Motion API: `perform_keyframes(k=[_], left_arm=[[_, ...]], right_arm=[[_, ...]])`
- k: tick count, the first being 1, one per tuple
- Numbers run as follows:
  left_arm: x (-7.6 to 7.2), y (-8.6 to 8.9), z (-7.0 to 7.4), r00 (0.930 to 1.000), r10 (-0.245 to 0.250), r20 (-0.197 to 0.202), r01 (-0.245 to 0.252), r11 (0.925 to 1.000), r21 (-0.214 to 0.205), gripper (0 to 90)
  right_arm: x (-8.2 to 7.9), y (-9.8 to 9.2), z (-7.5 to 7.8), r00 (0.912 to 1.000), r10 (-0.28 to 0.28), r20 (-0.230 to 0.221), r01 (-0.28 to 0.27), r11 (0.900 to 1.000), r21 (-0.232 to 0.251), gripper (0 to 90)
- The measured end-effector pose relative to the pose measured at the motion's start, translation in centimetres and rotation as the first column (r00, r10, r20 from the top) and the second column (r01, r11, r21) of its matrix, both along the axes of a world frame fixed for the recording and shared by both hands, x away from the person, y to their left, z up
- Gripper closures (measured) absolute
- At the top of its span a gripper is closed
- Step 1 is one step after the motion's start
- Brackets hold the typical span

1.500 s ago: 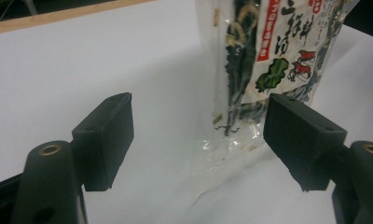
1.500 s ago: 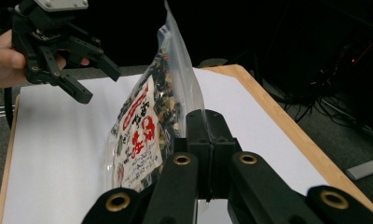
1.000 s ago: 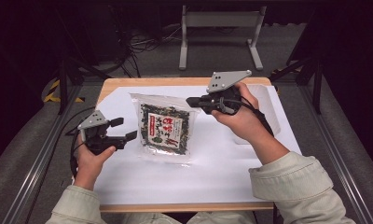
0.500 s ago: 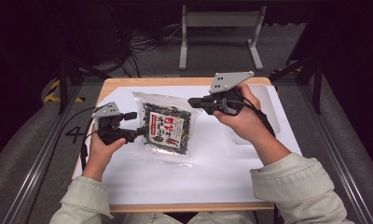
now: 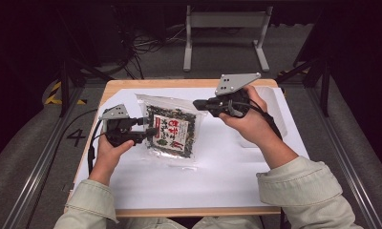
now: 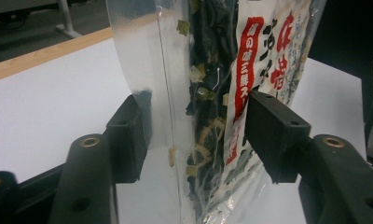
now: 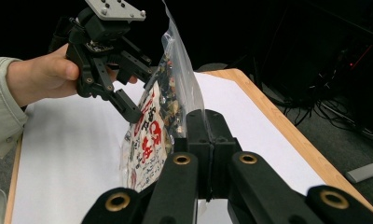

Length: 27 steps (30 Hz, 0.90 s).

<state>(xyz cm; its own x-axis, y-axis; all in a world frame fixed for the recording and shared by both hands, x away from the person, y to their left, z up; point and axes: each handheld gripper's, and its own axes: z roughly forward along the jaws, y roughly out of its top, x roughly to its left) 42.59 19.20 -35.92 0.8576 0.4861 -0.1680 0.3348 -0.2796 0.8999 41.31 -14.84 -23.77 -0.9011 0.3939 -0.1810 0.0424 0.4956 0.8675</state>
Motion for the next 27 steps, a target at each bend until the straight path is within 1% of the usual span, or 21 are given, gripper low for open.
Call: perform_keyframes(k=[3,5,7,8,11,15,16,22,23,27], left_arm=[[0.0,0.12,-0.02,0.9997,-0.021,-0.014,0.02,0.9997,-0.013,48.3],[0.03,0.23,-0.02,0.9988,-0.037,-0.031,0.036,0.9989,-0.03,51.9],[0.11,0.39,-0.03,0.9976,-0.055,-0.042,0.053,0.9976,-0.045,56.1],[0.11,0.46,-0.05,0.9968,-0.061,-0.051,0.057,0.9965,-0.061,58.6],[0.12,0.72,-0.07,0.9947,-0.082,-0.061,0.078,0.9941,-0.076,63.2],[0.05,0.78,0.0,0.9934,-0.094,-0.065,0.089,0.9931,-0.076,67.4],[0.02,0.78,0.0,0.9918,-0.107,-0.07,0.101,0.9917,-0.079,67.9],[-0.18,0.65,0.09,0.99,-0.123,-0.07,0.117,0.9903,-0.075,69.9],[-0.23,0.65,0.11,0.9886,-0.132,-0.071,0.127,0.989,-0.076,69.9],[-0.47,0.72,0.3,0.9867,-0.149,-0.064,0.143,0.9857,-0.088,71.2]], right_arm=[[0.02,0.02,-0.06,1.0,0.001,-0.003,-0.001,1.0,0.005,90.0],[0.05,0.02,-0.08,1.0,0.0,-0.005,0.0,1.0,0.007,90.0],[0.06,0.02,-0.07,1.0,-0.001,-0.005,0.001,1.0,0.007,90.0],[0.07,0.0,-0.07,1.0,-0.003,-0.004,0.003,1.0,0.008,90.0],[0.09,-0.12,-0.05,1.0,-0.001,-0.008,0.001,0.9999,0.015,90.0],[0.03,-0.14,-0.15,1.0,-0.004,-0.008,0.004,0.9999,0.015,90.0],[0.05,-0.2,-0.14,1.0,-0.008,-0.006,0.008,0.9998,0.018,90.0],[0.02,-0.35,-0.08,0.9999,-0.014,0.0,0.014,0.9998,0.016,90.0],[0.02,-0.39,-0.06,0.9999,-0.015,0.0,0.015,0.9997,0.018,90.0],[-0.05,-0.59,0.09,0.9999,-0.015,0.007,0.015,0.9996,0.022,90.0]])
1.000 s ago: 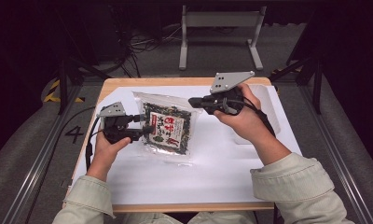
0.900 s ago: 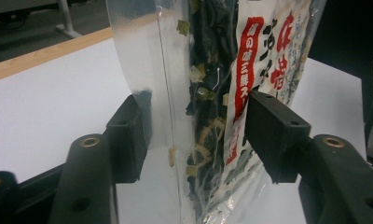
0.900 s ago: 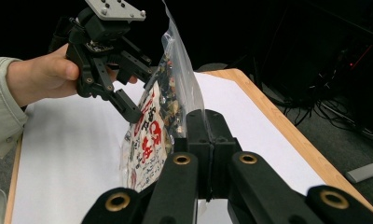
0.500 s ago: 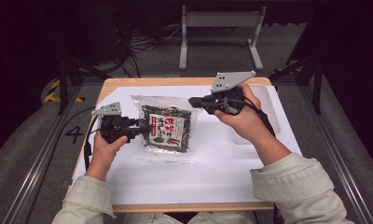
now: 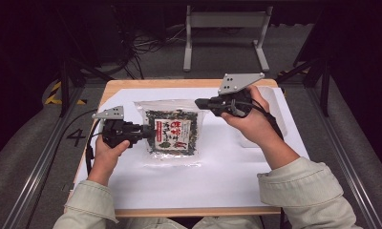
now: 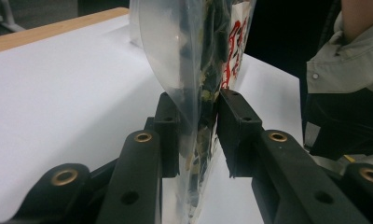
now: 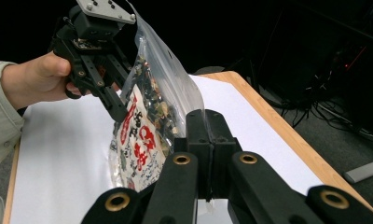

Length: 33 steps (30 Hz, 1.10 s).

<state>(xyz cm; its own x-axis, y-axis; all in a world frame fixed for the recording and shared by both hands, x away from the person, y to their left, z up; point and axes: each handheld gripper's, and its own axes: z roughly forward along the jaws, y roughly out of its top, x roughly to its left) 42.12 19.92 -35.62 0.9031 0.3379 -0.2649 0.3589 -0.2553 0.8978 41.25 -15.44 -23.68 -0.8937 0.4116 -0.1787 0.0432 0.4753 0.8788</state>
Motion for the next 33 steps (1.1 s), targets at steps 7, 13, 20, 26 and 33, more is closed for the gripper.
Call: perform_keyframes(k=[7,13,20,26,33], left_arm=[[-0.7,0.0,0.7,0.9985,-0.034,0.043,0.034,0.9994,-0.001,73.7],[-0.9,0.1,0.7,0.9972,-0.048,0.057,0.048,0.9988,0.007,74.8],[-1.1,0.6,0.8,0.997,-0.053,0.057,0.054,0.9984,-0.014,74.9],[-1.3,0.6,1.0,0.9965,-0.057,0.06,0.059,0.998,-0.024,75.0],[-1.3,0.5,1.0,0.9961,-0.065,0.06,0.067,0.997,-0.038,75.0]], right_arm=[[0.0,-0.5,0.3,0.9998,-0.012,0.018,0.012,0.9997,0.019,87.4],[0.2,-1.2,-0.2,0.9993,-0.032,0.017,0.03,0.9958,0.086,65.6],[0.4,-2.3,-0.8,0.999,-0.044,0.009,0.042,0.9861,0.161,32.2],[0.9,-3.2,-3.1,0.9981,-0.02,-0.058,0.033,0.9726,0.23,25.2],[2.1,-3.1,-6.3,0.9939,0.0,-0.11,0.03,0.9627,0.269,23.7]])
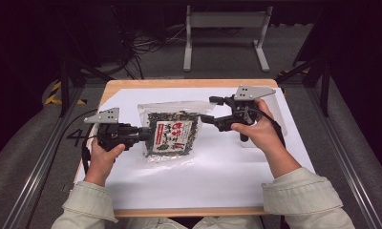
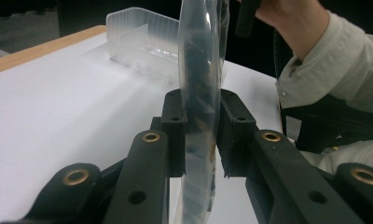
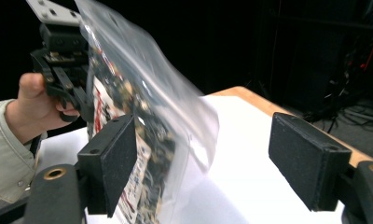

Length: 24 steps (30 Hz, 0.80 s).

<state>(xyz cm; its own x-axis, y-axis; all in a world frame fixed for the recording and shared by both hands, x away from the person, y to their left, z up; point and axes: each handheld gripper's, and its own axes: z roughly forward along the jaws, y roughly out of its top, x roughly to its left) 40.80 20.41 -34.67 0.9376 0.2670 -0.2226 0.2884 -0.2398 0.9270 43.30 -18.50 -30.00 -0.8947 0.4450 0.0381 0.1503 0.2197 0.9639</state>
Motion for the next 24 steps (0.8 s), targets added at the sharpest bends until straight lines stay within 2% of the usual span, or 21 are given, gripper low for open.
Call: perform_keyframes(k=[3,6,9,15,18,24], left_arm=[[0.0,0.1,0.0,1.0,0.001,0.001,-0.001,1.0,-0.005,75.0],[0.0,0.1,-0.1,1.0,0.0,-0.001,0.0,1.0,-0.01,75.0],[0.0,0.0,-0.1,1.0,0.002,0.0,-0.002,1.0,-0.007,75.0],[-0.1,-0.1,0.0,1.0,-0.006,0.006,0.006,0.9999,-0.012,75.0],[-0.1,-0.1,0.0,0.9999,-0.01,-0.003,0.01,0.9997,-0.021,75.0],[-0.2,-0.1,0.0,0.9999,-0.016,-0.001,0.016,0.9995,-0.026,75.0]], right_arm=[[0.3,0.4,-0.7,0.9999,0.011,-0.009,-0.011,0.9998,0.016,23.7],[0.5,0.7,-1.2,0.9998,0.02,-0.01,-0.02,0.9997,0.015,23.6],[0.9,1.3,-1.8,0.9992,0.038,-0.014,-0.039,0.9992,-0.009,23.1],[1.4,2.4,-2.4,0.9963,0.081,-0.028,-0.081,0.9967,0.001,23.4],[1.6,2.7,-2.6,0.9931,0.109,-0.042,-0.108,0.9935,0.036,25.7],[1.3,3.5,-2.6,0.987,0.157,-0.037,-0.154,0.9863,0.059,30.7]])
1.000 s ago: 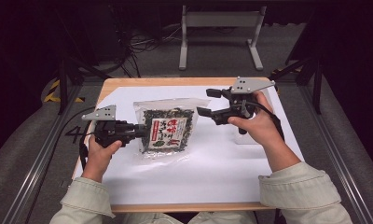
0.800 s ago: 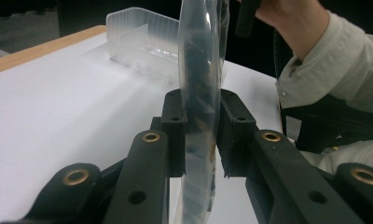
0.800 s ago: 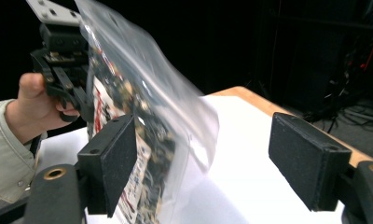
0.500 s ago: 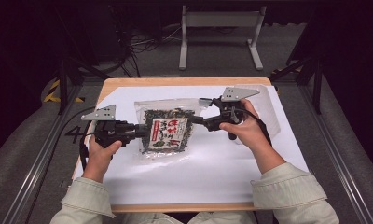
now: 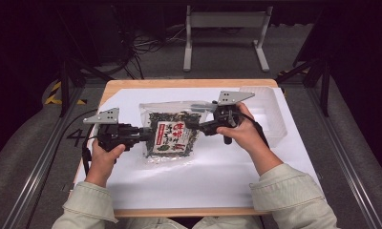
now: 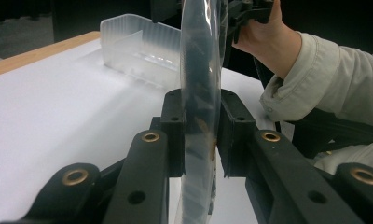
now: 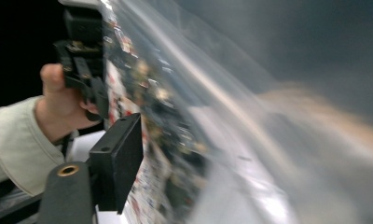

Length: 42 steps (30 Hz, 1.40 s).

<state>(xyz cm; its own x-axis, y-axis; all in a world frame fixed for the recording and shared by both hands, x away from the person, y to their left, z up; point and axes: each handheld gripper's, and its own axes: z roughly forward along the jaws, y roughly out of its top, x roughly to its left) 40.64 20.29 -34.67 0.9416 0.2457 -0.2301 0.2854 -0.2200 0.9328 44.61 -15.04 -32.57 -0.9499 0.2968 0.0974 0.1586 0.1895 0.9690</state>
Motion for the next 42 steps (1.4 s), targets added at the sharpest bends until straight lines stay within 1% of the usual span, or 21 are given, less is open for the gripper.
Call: perform_keyframes(k=[2,4,7,12,16,17,18,19,20,23,25,27,28,32,33,34,35,37,38,39,42], left_arm=[[-0.1,-0.1,0.1,1.0,0.0,-0.001,0.0,1.0,-0.004,75.0],[-0.3,-0.3,0.3,0.9999,-0.01,0.007,0.01,0.9999,-0.003,75.0],[-0.4,-0.3,0.4,0.9998,-0.016,0.01,0.017,0.9998,-0.012,75.0],[-0.5,-0.4,0.5,0.9998,-0.018,0.011,0.018,0.9997,-0.014,75.0],[-0.5,-0.5,0.5,0.9995,-0.03,0.01,0.031,0.9993,-0.021,75.0],[-0.5,-0.5,0.5,0.9995,-0.029,0.014,0.03,0.9994,-0.019,75.0],[-0.5,-0.5,0.5,0.9995,-0.029,0.014,0.03,0.9994,-0.019,75.0],[-0.6,-0.6,0.5,0.9995,-0.027,0.013,0.028,0.9995,-0.017,75.0],[-0.5,-0.6,0.5,0.9996,-0.028,0.012,0.028,0.9994,-0.019,74.9],[-0.5,-0.5,0.5,0.9995,-0.028,0.015,0.029,0.9994,-0.019,74.9],[-0.5,-0.3,0.5,0.9997,-0.019,0.012,0.019,0.9994,-0.029,74.6],[-0.4,-0.1,0.5,0.9998,-0.007,0.018,0.007,0.9993,-0.036,74.0],[-0.4,0.0,0.5,0.9998,-0.002,0.02,0.003,0.9995,-0.031,73.2],[-0.7,-0.2,0.9,0.9988,0.028,0.041,-0.029,0.9996,0.001,65.9],[-0.7,-0.3,1.0,0.9978,0.039,0.054,-0.04,0.9991,0.014,63.0],[-0.8,-0.2,1.1,0.9971,0.053,0.055,-0.054,0.9984,0.019,58.3],[-0.7,-0.1,1.1,0.996,0.065,0.061,-0.066,0.9977,0.017,53.3],[-0.6,0.4,1.2,0.9941,0.09,0.06,-0.091,0.9957,0.015,47.7],[-0.6,0.6,1.3,0.9935,0.102,0.051,-0.103,0.9947,0.011,42.1],[-0.6,0.6,1.3,0.9935,0.102,0.051,-0.103,0.9947,0.011,40.4],[-0.5,1.0,1.4,0.9897,0.131,0.059,-0.132,0.991,0.02,36.8]], right_arm=[[-0.1,0.2,0.2,0.9997,0.021,0.008,-0.021,0.9997,0.006,32.8],[-0.3,0.3,0.3,0.9972,0.074,0.0,-0.074,0.9967,0.032,36.0],[-0.5,0.5,0.4,0.9961,0.086,0.014,-0.087,0.996,0.02,37.2],[-0.5,0.6,0.3,0.9949,0.1,0.014,-0.1,0.995,0.007,40.1],[-0.6,0.5,0.5,0.9929,0.119,0.007,-0.119,0.9928,0.01,47.2],[-0.7,0.4,0.5,0.9913,0.132,0.005,-0.132,0.9913,0.004,53.9],[-0.7,0.4,0.5,0.9913,0.132,0.005,-0.132,0.9913,0.004,53.9],[-0.7,0.4,0.5,0.9904,0.138,0.0,-0.138,0.9904,0.003,57.8],[-0.7,0.3,0.6,0.986,0.166,-0.009,-0.166,0.986,0.002,63.7],[-0.9,0.3,0.8,0.9843,0.176,-0.013,-0.176,0.9843,-0.004,67.5],[-0.9,0.2,0.9,0.9806,0.193,-0.037,-0.192,0.9813,0.008,71.2],[-1.0,0.1,1.1,0.9731,0.223,-0.057,-0.223,0.9748,0.015,75.3],[-1.2,0.2,1.3,0.9724,0.226,-0.058,-0.226,0.9741,0.013,75.8],[-1.5,0.2,1.9,0.9719,0.226,-0.064,-0.228,0.9736,-0.015,76.1],[-1.6,0.1,2.2,0.9725,0.224,-0.065,-0.226,0.974,-0.022,76.1],[-1.7,0.0,2.4,0.9733,0.22,-0.064,-0.223,0.9745,-0.03,76.1],[-1.8,-0.2,2.7,0.9742,0.217,-0.061,-0.219,0.9751,-0.033,76.1],[-1.9,-0.8,3.2,0.9764,0.208,-0.059,-0.21,0.9773,-0.03,76.1],[-2.0,-1.3,3.7,0.9789,0.197,-0.053,-0.199,0.9798,-0.025,76.1],[-2.0,-1.3,3.7,0.9789,0.197,-0.053,-0.199,0.9798,-0.025,76.1],[-2.1,-2.6,4.8,0.9869,0.157,-0.038,-0.158,0.987,-0.029,76.1]])
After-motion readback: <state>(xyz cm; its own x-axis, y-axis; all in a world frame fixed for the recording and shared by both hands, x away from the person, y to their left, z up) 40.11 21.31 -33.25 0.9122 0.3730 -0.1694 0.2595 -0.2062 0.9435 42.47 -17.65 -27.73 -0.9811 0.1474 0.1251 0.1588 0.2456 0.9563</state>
